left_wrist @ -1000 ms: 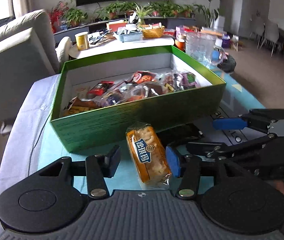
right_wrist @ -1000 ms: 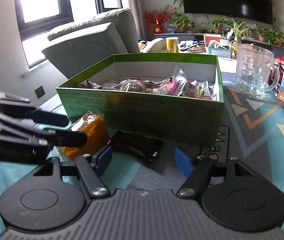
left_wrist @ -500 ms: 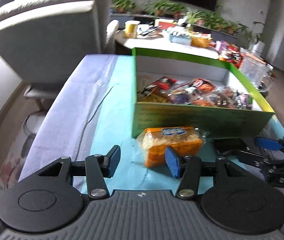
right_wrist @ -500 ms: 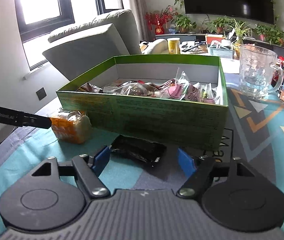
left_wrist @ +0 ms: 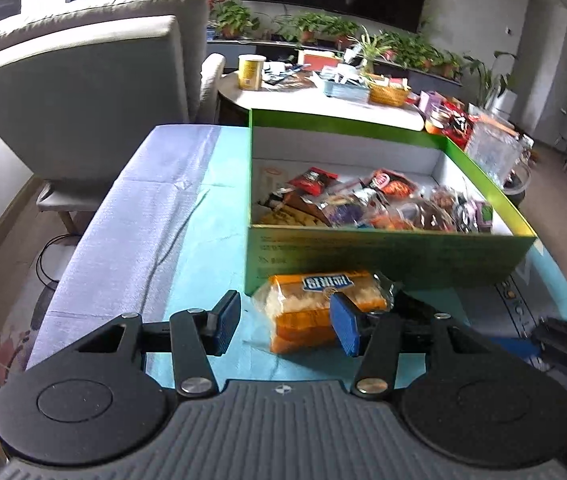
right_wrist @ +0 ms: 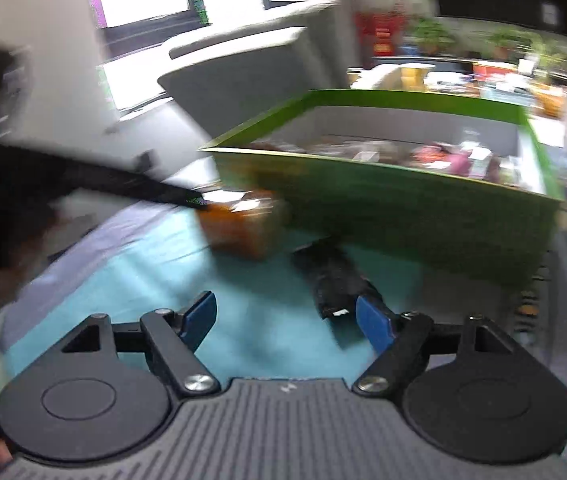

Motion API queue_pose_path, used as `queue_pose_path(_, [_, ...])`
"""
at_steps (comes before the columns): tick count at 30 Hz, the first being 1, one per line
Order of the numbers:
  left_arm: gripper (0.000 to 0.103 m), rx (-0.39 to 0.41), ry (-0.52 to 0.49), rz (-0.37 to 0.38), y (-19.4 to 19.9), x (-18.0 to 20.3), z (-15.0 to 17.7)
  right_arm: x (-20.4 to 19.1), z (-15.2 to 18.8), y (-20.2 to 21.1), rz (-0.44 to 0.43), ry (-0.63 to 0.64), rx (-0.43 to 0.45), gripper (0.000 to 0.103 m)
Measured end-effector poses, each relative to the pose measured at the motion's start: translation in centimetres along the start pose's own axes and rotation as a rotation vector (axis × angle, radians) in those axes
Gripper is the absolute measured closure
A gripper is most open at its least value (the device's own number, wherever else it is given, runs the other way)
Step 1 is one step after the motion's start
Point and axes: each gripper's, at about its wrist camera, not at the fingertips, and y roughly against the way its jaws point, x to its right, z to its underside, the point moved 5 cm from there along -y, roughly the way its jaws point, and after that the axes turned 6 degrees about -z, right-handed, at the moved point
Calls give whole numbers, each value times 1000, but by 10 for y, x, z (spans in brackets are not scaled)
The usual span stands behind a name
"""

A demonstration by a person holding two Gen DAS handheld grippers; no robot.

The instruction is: Organize snacks

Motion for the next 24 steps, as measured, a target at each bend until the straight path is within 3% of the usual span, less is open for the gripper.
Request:
queue_pose_path(2, [56, 11, 9, -1, 2, -2, -2, -5, 0, 6, 2, 40, 4, 53])
queue_pose_path(4, [56, 23, 21, -3, 4, -3, -5, 0, -3, 11, 61, 52, 22, 53])
queue_pose_path(8, [56, 21, 60, 9, 7, -4, -7, 20, -11, 11, 146, -7, 43, 53])
queue_pose_path(19, [56, -78, 243, 39, 4, 2, -13, 28, -15, -18, 183, 24, 26, 53])
queue_pose_path(24, [55, -35, 203, 6, 0, 7, -22, 30, -13, -21, 217, 28, 6, 53])
